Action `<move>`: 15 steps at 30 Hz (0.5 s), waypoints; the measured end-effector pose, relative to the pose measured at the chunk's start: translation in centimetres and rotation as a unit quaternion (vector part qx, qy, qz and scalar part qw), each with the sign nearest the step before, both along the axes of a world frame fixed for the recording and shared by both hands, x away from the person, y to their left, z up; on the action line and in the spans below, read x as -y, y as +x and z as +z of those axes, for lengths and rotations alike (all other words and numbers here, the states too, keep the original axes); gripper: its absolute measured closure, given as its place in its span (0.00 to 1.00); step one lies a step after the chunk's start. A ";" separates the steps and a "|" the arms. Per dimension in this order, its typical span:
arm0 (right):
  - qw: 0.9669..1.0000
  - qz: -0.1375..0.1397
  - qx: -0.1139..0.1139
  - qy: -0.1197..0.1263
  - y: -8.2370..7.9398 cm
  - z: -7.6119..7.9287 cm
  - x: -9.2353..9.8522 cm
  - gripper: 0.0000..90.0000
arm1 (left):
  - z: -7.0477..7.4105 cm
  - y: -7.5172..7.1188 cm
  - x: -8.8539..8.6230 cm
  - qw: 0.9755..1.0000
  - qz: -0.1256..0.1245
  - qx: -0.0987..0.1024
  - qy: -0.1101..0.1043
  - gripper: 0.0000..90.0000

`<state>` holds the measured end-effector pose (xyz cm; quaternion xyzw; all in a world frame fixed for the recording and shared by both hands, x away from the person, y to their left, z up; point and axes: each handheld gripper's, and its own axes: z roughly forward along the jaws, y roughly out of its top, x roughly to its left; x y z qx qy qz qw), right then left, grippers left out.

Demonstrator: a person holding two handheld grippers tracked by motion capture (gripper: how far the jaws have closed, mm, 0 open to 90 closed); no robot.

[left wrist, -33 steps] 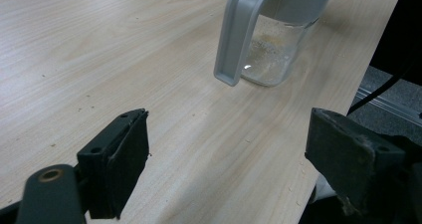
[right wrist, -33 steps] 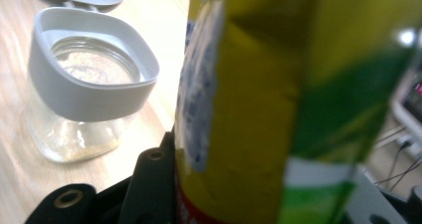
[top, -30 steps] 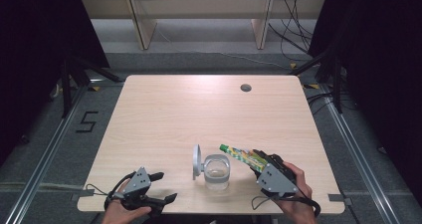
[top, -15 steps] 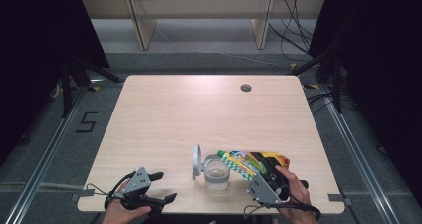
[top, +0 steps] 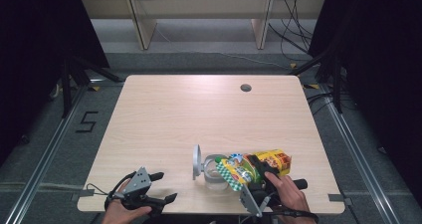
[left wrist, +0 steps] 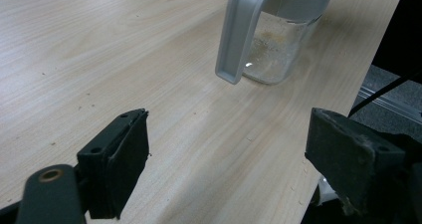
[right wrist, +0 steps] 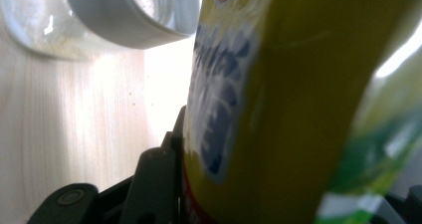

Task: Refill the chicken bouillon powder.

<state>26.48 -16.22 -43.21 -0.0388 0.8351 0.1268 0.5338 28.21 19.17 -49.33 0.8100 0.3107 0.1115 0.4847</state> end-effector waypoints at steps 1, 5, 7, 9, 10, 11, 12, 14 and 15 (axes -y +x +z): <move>1.000 0.015 0.009 -0.016 0.1 0.0 -0.1 0.70 | 0.0 0.0 0.1 1.000 0.003 -0.003 -0.010 0.18; 0.999 0.021 0.024 -0.044 -0.1 -0.3 -0.8 0.70 | 0.0 0.0 0.0 1.000 0.001 -0.002 -0.002 0.18; 0.998 0.024 0.027 -0.058 -0.2 -0.4 -1.0 0.71 | 0.0 0.0 0.1 1.000 0.000 0.000 -0.006 0.18; 0.996 0.027 0.032 -0.078 -0.2 -0.5 -1.2 0.71 | 0.0 0.0 0.1 1.000 0.000 0.000 -0.006 0.18; 0.994 0.032 0.039 -0.095 -0.2 -0.4 -1.3 0.71 | 0.0 0.1 -0.1 1.000 -0.002 0.002 0.014 0.18; 0.997 0.019 0.029 -0.075 -0.3 -0.8 -1.2 0.71 | 0.0 0.0 0.1 1.000 0.001 -0.003 -0.002 0.18; 0.997 0.019 0.029 -0.075 -0.3 -0.8 -1.2 0.71 | 0.0 0.0 0.1 1.000 0.001 -0.003 -0.002 0.18; 0.995 0.021 0.037 -0.095 -0.3 -0.8 -1.4 0.71 | -0.1 0.0 0.0 1.000 0.001 -0.002 -0.002 0.19; 0.994 0.026 0.042 -0.098 -0.3 -0.8 -1.5 0.71 | 0.0 0.1 0.0 1.000 0.001 -0.001 -0.001 0.18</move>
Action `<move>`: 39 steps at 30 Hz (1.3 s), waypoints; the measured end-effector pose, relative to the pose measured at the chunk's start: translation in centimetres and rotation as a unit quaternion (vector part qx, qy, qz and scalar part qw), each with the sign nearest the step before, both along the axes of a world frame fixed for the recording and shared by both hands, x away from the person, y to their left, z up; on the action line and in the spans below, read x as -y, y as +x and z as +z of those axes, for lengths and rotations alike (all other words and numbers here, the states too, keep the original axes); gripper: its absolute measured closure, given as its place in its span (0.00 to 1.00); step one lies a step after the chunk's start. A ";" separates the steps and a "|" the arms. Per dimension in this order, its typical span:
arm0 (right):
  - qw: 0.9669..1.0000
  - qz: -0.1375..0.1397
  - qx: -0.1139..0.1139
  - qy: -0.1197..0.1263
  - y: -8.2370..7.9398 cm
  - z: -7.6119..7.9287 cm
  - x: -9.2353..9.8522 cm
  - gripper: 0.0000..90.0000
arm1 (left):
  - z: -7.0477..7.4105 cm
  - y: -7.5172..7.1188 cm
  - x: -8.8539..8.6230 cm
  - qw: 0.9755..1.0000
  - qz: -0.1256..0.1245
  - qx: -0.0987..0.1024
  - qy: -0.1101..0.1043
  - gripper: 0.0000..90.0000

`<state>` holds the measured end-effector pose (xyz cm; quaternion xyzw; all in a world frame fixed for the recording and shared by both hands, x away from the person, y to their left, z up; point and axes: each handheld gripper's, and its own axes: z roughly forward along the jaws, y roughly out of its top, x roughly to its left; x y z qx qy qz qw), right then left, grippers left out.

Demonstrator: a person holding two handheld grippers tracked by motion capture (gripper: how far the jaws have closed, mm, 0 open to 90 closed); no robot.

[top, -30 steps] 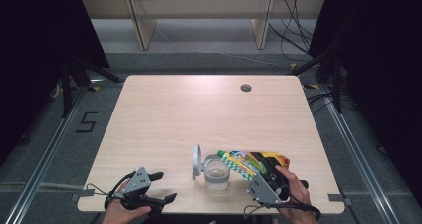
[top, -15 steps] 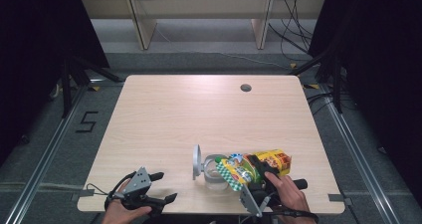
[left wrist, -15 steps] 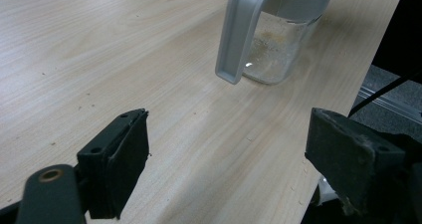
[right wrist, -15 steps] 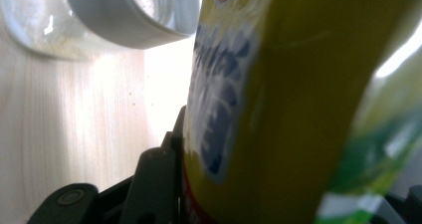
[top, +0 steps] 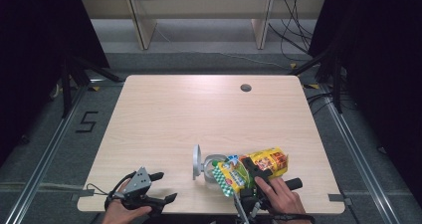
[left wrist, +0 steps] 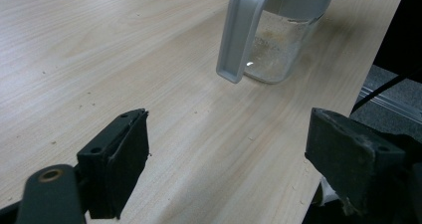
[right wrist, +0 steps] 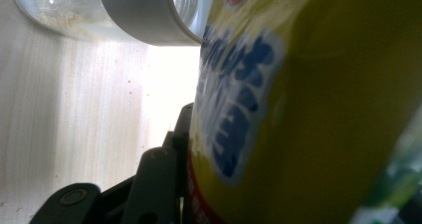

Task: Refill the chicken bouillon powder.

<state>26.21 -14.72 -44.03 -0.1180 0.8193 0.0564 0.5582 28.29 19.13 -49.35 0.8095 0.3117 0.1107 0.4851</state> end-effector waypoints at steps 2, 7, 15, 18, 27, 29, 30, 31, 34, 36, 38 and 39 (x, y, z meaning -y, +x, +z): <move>1.000 -0.002 0.000 -0.001 0.0 -0.3 0.0 0.71 | 0.0 0.0 0.0 1.000 0.001 -0.001 -0.001 0.18; 0.999 0.016 0.017 -0.027 0.1 -0.3 -0.3 0.71 | 0.0 0.0 0.0 1.000 0.005 -0.001 0.008 0.18; 0.993 0.042 0.039 -0.100 0.3 0.3 -0.7 0.71 | -0.1 0.0 0.1 1.000 0.001 -0.003 0.002 0.18; 0.990 0.048 0.046 -0.121 0.3 0.5 -0.9 0.72 | -0.1 0.0 0.1 1.000 0.000 -0.003 0.002 0.18; 0.984 0.053 0.055 -0.160 0.3 0.9 -0.8 0.73 | -0.1 0.0 0.1 1.000 -0.002 -0.003 0.007 0.18; 0.984 0.051 0.058 -0.160 0.4 1.1 -0.7 0.73 | -0.1 0.0 0.1 1.000 -0.002 -0.003 0.007 0.18; 0.984 0.048 0.058 -0.159 0.3 1.0 -0.6 0.73 | -0.1 0.0 0.1 1.000 -0.002 -0.004 0.005 0.18; 0.984 0.047 0.058 -0.159 0.2 1.0 -0.6 0.73 | -0.1 0.0 0.2 1.000 0.001 -0.005 0.001 0.18; 0.978 0.058 0.068 -0.187 0.3 1.3 -0.8 0.73 | -0.1 0.0 0.2 1.000 -0.001 -0.006 0.006 0.18; 0.979 0.057 0.067 -0.183 0.2 1.3 -0.7 0.73 | -0.1 0.0 0.2 1.000 0.000 -0.005 0.001 0.18; 0.977 0.061 0.061 -0.195 0.3 1.5 -0.8 0.73 | -0.1 0.1 0.1 1.000 -0.002 -0.006 0.005 0.18; 0.977 0.061 0.061 -0.195 0.3 1.5 -0.8 0.73 | -0.1 0.1 0.1 1.000 -0.002 -0.006 0.005 0.18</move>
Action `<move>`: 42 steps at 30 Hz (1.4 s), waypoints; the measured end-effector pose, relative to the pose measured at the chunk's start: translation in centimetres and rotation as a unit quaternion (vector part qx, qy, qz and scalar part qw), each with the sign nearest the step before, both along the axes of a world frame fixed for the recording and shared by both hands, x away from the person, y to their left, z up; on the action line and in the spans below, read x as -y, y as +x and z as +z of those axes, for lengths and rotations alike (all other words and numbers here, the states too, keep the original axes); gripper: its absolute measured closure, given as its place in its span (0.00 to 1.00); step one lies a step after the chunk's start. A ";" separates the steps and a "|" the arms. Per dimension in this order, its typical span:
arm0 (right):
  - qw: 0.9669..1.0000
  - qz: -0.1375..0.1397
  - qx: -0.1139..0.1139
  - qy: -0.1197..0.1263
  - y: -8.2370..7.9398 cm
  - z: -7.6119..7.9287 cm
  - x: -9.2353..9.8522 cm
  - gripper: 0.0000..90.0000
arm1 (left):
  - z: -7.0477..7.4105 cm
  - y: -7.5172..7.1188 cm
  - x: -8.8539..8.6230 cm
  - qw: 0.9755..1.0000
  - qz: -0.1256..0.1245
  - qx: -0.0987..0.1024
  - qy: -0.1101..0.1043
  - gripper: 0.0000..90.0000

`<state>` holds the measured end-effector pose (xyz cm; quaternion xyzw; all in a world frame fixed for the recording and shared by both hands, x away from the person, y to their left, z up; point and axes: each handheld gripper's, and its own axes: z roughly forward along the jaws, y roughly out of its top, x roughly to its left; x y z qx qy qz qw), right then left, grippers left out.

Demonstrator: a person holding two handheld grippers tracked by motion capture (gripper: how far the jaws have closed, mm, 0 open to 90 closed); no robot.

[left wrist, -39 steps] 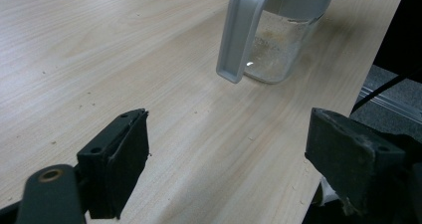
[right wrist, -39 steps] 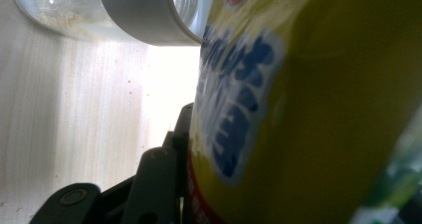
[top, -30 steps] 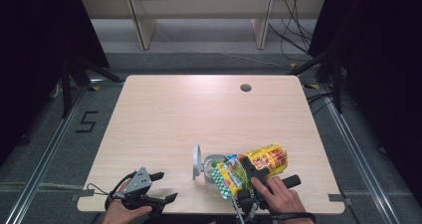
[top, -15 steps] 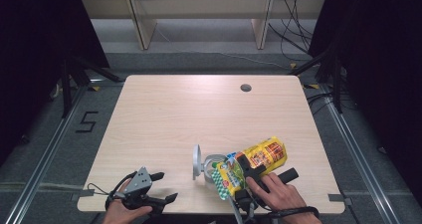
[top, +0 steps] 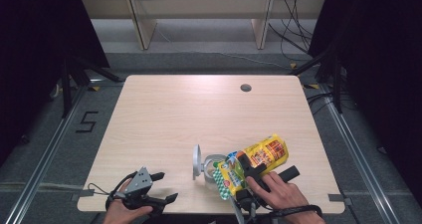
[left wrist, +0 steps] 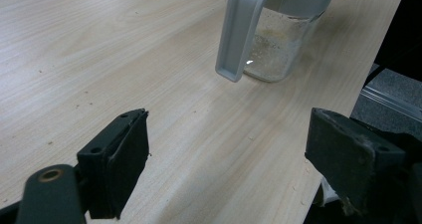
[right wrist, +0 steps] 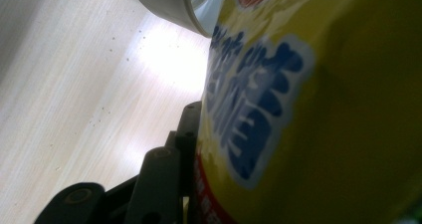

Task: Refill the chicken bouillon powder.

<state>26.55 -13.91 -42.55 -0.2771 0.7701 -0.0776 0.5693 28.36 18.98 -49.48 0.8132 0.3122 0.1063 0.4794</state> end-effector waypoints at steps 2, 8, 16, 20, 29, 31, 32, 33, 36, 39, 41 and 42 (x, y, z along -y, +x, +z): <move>1.000 0.009 0.003 -0.015 0.1 0.0 0.0 0.73 | 0.0 -0.1 0.1 1.000 0.003 0.001 -0.004 0.18; 1.000 0.013 0.003 -0.023 0.1 0.1 -0.1 0.73 | 0.0 0.0 0.0 1.000 0.001 0.001 -0.001 0.18; 0.999 0.013 0.001 -0.032 0.1 0.0 -0.3 0.73 | 0.0 0.0 0.0 1.000 0.000 0.000 0.002 0.18; 0.999 0.020 0.003 -0.045 0.1 0.1 -0.4 0.73 | 0.1 0.1 -0.1 1.000 -0.002 0.004 0.010 0.18; 0.998 0.026 0.000 -0.057 0.4 0.2 -0.7 0.73 | 0.1 0.0 0.0 1.000 0.002 0.004 -0.007 0.18; 0.998 0.023 -0.002 -0.053 0.4 0.2 -0.7 0.73 | 0.0 0.0 0.0 1.000 0.005 0.004 -0.008 0.18; 0.998 0.023 -0.002 -0.053 0.4 0.2 -0.7 0.73 | 0.0 0.0 0.0 1.000 0.005 0.004 -0.008 0.18; 0.998 0.017 -0.008 -0.053 0.4 0.2 -0.7 0.73 | 0.1 0.0 0.0 1.000 0.004 0.003 -0.009 0.18; 0.998 0.029 0.000 -0.064 0.5 0.5 -0.7 0.73 | 0.1 0.0 0.0 1.000 0.004 0.004 -0.008 0.18; 0.998 0.021 0.000 -0.055 0.4 0.5 -0.6 0.73 | 0.1 0.0 -0.1 1.000 0.003 0.003 0.002 0.18; 0.998 0.022 -0.001 -0.057 0.4 0.5 -0.6 0.73 | 0.1 0.1 -0.1 1.000 -0.002 0.002 0.004 0.18; 0.998 0.022 -0.002 -0.057 0.3 0.5 -0.5 0.73 | 0.1 0.0 0.1 1.000 0.002 0.001 -0.005 0.18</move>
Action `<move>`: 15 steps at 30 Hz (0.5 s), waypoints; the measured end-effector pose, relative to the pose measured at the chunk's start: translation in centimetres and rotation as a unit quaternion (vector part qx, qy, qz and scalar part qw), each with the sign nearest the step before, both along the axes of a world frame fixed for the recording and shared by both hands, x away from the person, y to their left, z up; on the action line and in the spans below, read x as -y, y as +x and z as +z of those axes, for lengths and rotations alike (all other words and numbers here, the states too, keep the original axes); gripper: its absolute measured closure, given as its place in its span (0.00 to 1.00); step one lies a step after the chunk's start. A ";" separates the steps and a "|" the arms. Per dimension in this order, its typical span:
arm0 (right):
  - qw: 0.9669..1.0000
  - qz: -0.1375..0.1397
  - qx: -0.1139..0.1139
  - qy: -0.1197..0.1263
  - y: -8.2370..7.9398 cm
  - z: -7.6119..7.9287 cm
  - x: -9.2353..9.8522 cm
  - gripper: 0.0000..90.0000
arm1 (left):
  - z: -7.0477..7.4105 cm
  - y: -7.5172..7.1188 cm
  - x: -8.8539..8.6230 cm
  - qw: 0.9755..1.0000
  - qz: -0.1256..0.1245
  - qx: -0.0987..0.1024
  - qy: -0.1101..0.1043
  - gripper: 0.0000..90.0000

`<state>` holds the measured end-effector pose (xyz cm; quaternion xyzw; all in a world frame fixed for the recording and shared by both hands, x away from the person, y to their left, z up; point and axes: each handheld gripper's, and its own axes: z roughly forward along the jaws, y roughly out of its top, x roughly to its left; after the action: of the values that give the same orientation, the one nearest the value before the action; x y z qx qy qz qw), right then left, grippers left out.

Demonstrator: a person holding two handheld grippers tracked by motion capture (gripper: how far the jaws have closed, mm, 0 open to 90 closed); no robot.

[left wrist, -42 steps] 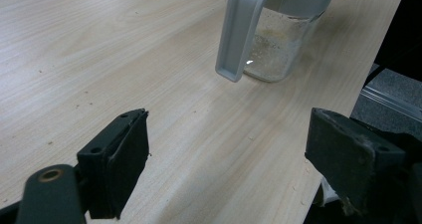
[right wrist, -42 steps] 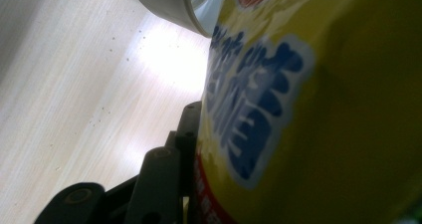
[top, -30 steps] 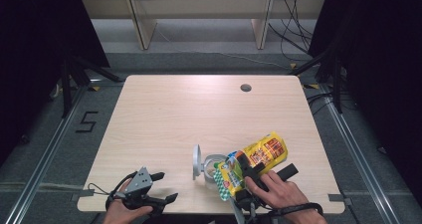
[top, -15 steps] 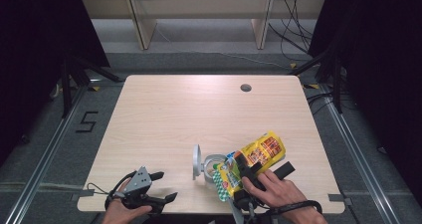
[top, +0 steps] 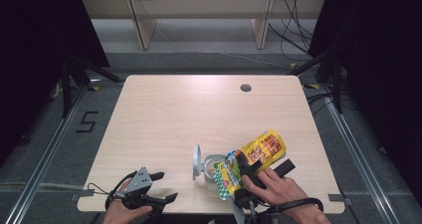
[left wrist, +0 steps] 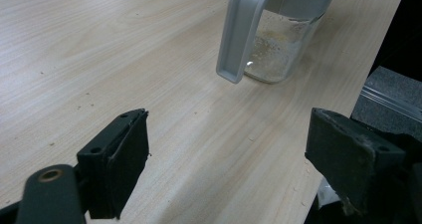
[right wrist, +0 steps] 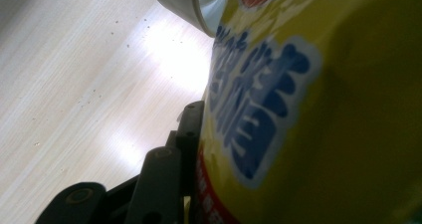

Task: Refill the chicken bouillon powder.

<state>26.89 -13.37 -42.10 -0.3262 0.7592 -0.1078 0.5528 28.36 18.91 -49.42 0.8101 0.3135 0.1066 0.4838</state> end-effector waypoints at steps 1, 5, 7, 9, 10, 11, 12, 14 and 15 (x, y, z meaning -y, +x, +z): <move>1.000 0.000 0.000 0.000 0.0 0.0 0.0 0.73 | 0.0 0.0 0.0 1.000 0.000 0.000 0.000 0.18; 1.000 0.006 0.002 -0.016 0.0 0.3 0.0 0.73 | 0.0 0.0 0.0 1.000 0.000 0.000 0.001 0.18; 1.000 0.002 -0.003 -0.015 0.0 0.3 0.0 0.73 | 0.0 0.0 -0.1 1.000 -0.001 0.001 0.008 0.18; 1.000 0.001 -0.005 -0.016 0.0 0.3 0.1 0.73 | 0.0 0.0 -0.1 1.000 0.000 0.001 0.008 0.18; 1.000 0.001 -0.005 -0.017 0.0 0.3 0.1 0.73 | 0.0 0.0 -0.1 1.000 -0.003 0.001 0.008 0.18; 1.000 0.002 -0.005 -0.018 0.0 0.3 0.1 0.73 | 0.0 0.0 -0.1 1.000 -0.002 0.001 0.008 0.18; 1.000 0.002 -0.005 -0.017 0.0 0.3 0.1 0.73 | 0.0 0.0 -0.1 1.000 -0.001 0.001 0.007 0.18; 1.000 0.001 -0.005 -0.017 0.0 0.3 0.1 0.74 | 0.0 0.0 -0.1 1.000 0.001 0.000 0.007 0.18; 1.000 0.003 0.002 -0.017 -0.1 0.3 0.1 0.74 | 0.0 0.0 -0.1 1.000 -0.001 0.002 0.009 0.18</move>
<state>26.83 -13.48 -41.84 -0.3379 0.7554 -0.1199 0.5485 28.37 18.99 -49.40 0.8144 0.3109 0.1107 0.4773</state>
